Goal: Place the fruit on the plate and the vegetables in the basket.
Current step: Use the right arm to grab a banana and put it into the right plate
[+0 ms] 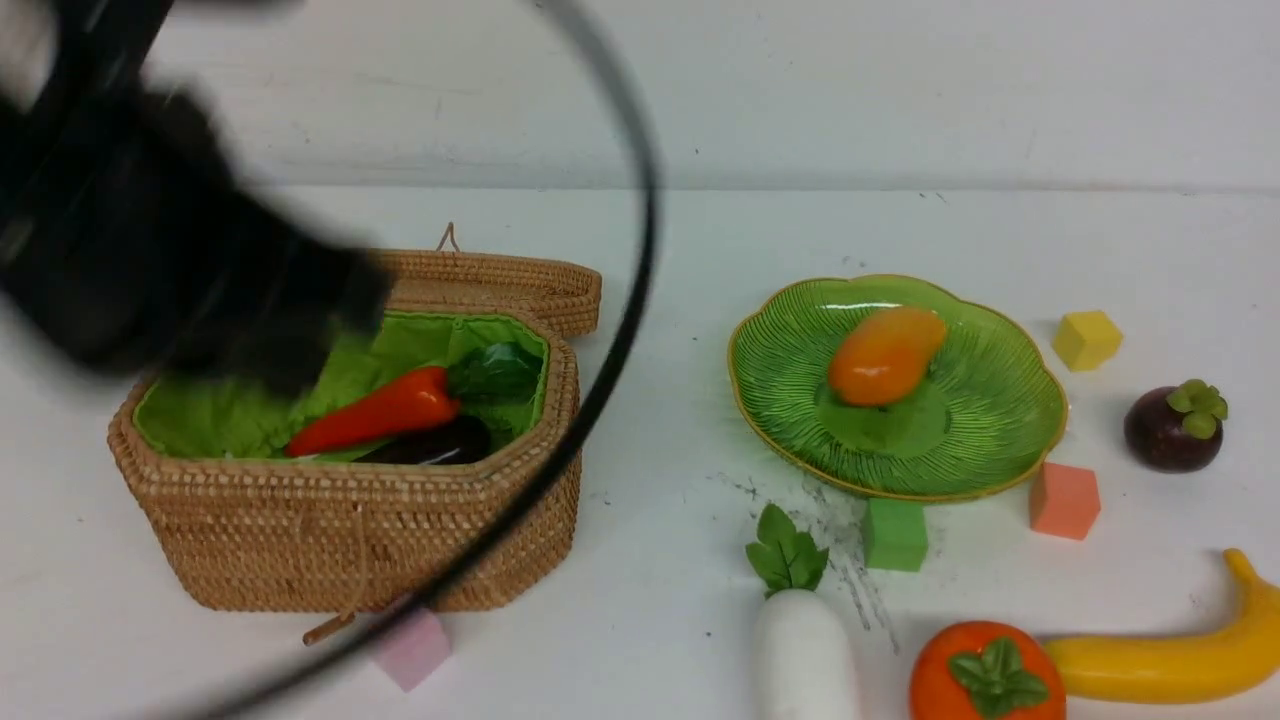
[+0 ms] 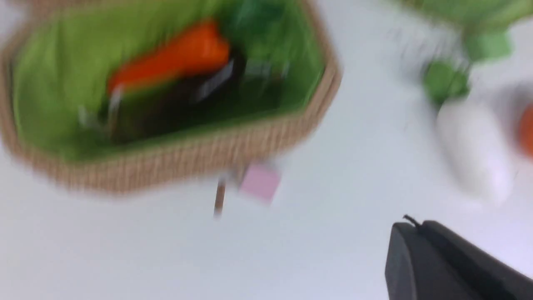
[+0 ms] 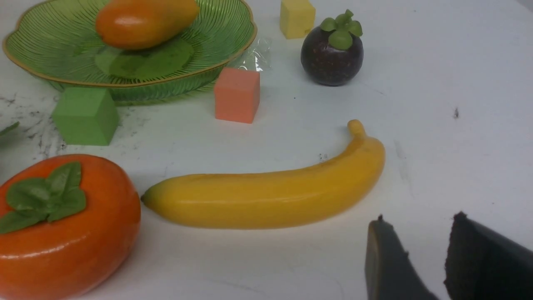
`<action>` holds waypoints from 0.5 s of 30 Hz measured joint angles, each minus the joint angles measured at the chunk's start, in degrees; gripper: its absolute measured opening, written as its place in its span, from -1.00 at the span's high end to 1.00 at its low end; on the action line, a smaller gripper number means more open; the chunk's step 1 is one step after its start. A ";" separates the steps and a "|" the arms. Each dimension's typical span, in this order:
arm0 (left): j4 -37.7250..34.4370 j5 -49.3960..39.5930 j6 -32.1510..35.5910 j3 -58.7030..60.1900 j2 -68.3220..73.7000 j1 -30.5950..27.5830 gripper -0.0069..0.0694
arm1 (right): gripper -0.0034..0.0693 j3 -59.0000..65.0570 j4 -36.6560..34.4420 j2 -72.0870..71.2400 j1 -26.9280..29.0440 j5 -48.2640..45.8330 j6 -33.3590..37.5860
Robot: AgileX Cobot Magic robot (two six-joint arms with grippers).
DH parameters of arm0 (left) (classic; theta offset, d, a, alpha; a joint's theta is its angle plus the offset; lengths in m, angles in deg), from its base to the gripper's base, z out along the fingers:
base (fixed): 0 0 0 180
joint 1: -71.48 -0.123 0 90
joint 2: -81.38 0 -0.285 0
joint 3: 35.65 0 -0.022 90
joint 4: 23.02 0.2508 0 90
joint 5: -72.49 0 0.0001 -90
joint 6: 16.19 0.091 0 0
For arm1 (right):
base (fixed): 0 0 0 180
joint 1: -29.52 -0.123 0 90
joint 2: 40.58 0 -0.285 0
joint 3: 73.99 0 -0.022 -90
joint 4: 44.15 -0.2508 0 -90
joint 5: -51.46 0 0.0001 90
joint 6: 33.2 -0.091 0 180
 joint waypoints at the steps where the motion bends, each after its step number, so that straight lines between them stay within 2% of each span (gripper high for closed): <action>1: -0.15 0.69 -1.50 3.67 -2.54 0.00 0.85 | 0.24 0.00 0.00 0.00 0.00 0.00 0.00; 3: -0.76 3.15 -5.09 13.12 -9.53 0.00 0.85 | 0.24 0.00 0.00 0.00 0.00 0.00 0.00; 8: -1.45 10.26 -12.27 28.34 -23.58 0.00 0.85 | 0.24 0.00 0.00 0.00 0.00 0.00 0.00; 15: -1.45 10.94 -15.95 34.37 -36.15 0.00 0.85 | 0.24 0.00 0.05 0.00 0.00 0.00 0.00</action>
